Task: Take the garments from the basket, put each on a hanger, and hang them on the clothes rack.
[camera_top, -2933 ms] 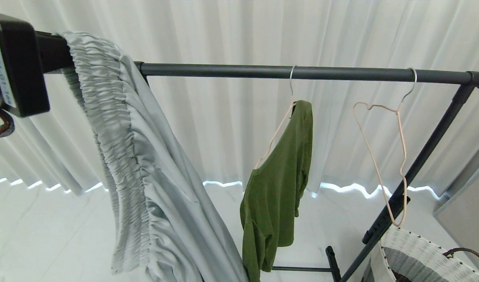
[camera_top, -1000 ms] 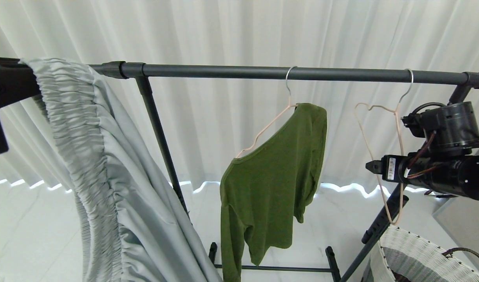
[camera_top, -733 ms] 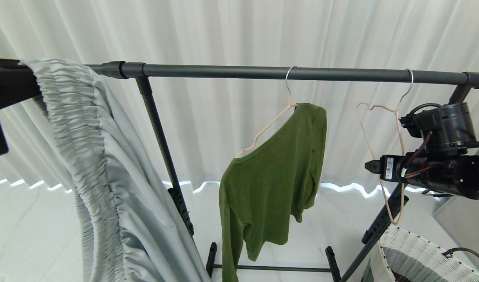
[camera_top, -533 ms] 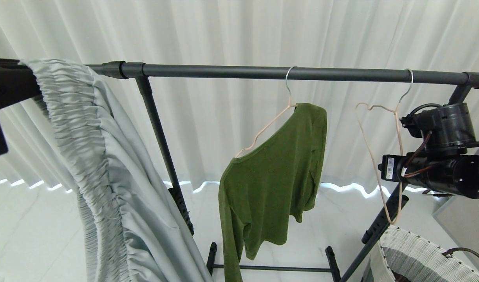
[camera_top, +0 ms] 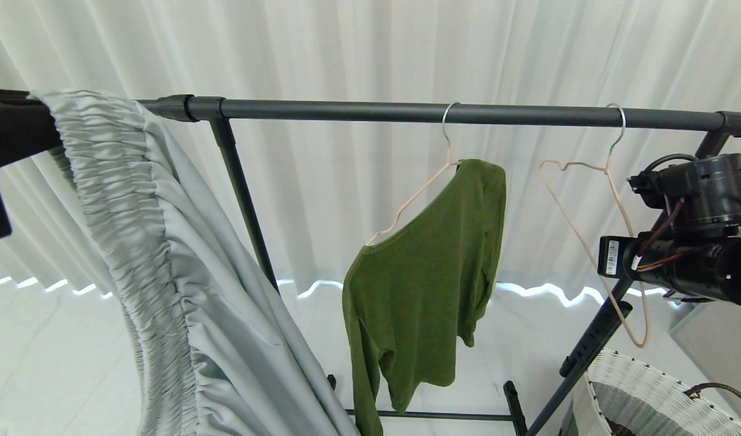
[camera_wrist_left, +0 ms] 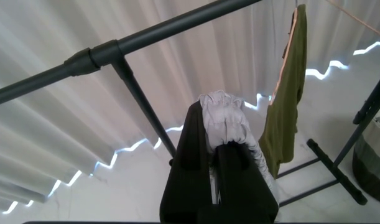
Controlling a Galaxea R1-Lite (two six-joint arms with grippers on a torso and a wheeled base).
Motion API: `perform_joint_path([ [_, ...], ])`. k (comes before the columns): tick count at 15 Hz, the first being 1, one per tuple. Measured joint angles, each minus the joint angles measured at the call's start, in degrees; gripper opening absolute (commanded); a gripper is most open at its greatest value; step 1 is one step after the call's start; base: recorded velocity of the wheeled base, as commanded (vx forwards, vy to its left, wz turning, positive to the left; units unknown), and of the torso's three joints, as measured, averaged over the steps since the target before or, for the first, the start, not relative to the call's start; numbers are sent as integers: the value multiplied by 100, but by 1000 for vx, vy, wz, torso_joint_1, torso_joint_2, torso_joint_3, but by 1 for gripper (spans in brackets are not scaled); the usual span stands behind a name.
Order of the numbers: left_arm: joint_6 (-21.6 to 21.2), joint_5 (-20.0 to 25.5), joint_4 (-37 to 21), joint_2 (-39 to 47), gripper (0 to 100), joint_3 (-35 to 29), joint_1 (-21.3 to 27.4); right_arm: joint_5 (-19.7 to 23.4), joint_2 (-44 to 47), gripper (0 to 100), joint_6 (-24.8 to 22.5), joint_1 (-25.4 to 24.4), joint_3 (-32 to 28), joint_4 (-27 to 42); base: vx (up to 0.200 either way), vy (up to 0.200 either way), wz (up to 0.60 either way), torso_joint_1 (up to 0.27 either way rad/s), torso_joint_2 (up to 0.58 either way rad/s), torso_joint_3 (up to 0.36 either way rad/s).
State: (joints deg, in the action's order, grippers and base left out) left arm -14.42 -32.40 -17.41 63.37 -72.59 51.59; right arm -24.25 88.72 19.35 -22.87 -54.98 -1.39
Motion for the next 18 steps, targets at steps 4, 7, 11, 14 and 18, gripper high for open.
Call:
perform_joint_path([
  [4,-277,2,0,-20,0,27,0,17,-455,0,-364,-24,79,-5,0,0,0,0,0,0],
  [7,-290,2,0,-26,0,51,0,39,-924,0,-518,-63,313,-5,0,0,0,0,0,0],
  [11,-411,0,0,-33,0,55,0,202,-1629,0,-630,-190,642,50,-100,0,0,0,1,2],
  [14,-432,-9,-2,-33,0,55,0,384,-2046,0,-870,-232,956,63,-200,0,0,14,2,4],
  [18,-432,-17,0,-50,0,52,0,395,-2378,0,-934,-414,1237,73,-200,0,0,-7,1,4],
])
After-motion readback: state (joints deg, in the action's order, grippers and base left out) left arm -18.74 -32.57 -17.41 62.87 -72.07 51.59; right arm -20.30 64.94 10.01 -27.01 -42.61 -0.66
